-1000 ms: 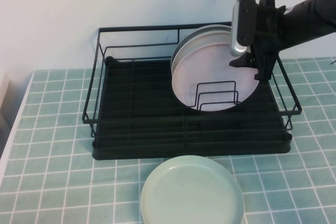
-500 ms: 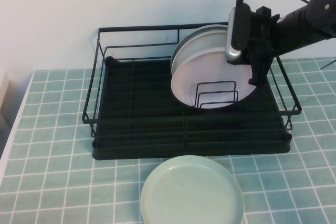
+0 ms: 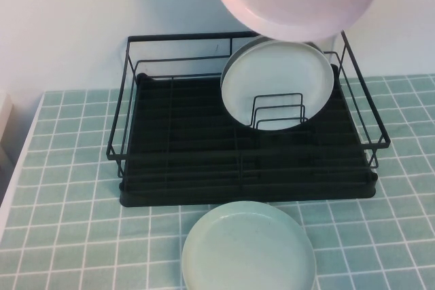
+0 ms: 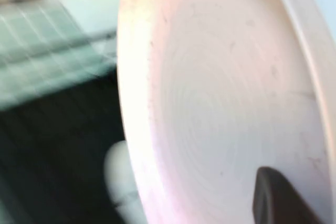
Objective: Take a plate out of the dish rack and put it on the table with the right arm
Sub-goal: Place the plate from the table
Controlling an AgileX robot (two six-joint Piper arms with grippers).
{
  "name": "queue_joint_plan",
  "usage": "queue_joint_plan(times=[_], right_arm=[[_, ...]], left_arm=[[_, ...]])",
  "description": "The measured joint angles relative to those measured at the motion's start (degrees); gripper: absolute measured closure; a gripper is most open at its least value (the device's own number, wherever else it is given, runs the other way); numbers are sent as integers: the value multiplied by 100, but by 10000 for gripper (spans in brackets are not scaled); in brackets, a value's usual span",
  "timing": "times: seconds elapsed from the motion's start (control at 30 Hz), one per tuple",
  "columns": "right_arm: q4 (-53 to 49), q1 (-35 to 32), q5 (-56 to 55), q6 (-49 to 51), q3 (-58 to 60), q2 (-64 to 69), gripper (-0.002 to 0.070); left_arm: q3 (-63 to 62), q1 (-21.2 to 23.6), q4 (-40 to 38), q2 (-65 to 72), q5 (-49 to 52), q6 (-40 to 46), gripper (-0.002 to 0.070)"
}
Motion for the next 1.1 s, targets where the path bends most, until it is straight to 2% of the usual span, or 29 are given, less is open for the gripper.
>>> queue_joint_plan(times=[0.13,0.23,0.33,0.53,0.73,0.9,1.1], right_arm=[[25,-201,1369,1427,150,-608,562],[341,-366,1815,1756,815,-1124,562],[962,-431,1659,1768,1933,-1777,562],[2750,-441,1265,1322,4441,-3141,562],[4479,-441,541,587,6627,-3545,562],[4902,-441,-125,211,7372,-3346,562],[4962,-441,-636,-68,7456,-2629,562]], left_arm=[[0,0,0,0,0,0,678],[0,0,0,0,0,0,678],[0,0,0,0,0,0,678],[0,0,0,0,0,0,678],[0,0,0,0,0,0,678],[0,0,0,0,0,0,678],[0,0,0,0,0,0,678]])
